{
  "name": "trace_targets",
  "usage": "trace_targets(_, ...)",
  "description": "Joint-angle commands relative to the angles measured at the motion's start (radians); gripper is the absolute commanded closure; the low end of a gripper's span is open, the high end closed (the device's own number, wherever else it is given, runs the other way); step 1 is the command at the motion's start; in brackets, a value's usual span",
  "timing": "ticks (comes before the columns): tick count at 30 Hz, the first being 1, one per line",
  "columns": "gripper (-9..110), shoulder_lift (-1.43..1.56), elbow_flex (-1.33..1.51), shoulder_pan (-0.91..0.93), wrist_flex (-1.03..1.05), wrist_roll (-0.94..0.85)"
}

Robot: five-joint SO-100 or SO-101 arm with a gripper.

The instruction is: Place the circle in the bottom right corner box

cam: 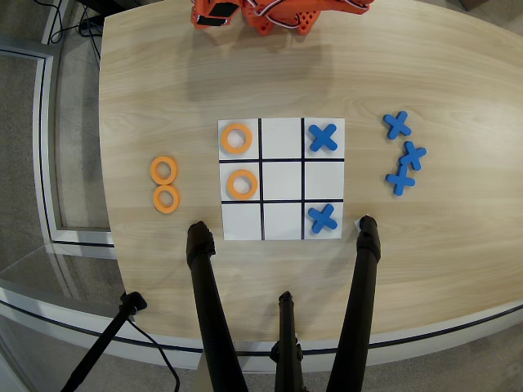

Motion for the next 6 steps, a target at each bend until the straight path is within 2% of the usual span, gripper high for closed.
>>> trace_targets(1,101,0.017,0.057,0.006,0.002,0.003)
trace_targets(6,101,0.017,0.057,0.006,0.003,0.003)
